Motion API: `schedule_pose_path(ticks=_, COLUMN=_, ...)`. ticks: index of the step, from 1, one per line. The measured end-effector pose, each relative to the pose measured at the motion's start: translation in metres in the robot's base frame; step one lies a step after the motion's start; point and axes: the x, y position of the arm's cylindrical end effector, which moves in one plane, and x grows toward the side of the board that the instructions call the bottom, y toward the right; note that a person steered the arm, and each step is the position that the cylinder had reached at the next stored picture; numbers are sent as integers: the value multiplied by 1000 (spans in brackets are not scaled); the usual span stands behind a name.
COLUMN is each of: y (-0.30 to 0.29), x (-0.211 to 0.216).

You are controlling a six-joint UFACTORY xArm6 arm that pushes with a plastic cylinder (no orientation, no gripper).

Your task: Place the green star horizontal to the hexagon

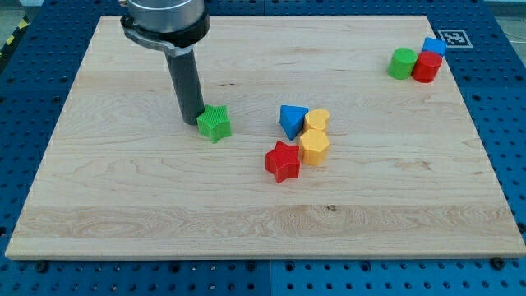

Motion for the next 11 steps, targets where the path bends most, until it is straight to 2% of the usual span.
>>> schedule_pose_path(ticks=1, y=8, x=-14)
schedule_pose_path(ticks=3, y=67, x=15)
schedule_pose_path(ticks=4, y=65, x=8)
schedule_pose_path(ticks=5, y=52, x=-27)
schedule_pose_path(ticks=6, y=30, x=-25)
schedule_pose_path(ticks=8, y=24, x=20)
schedule_pose_path(ticks=10, y=70, x=33)
schedule_pose_path(ticks=11, y=74, x=36)
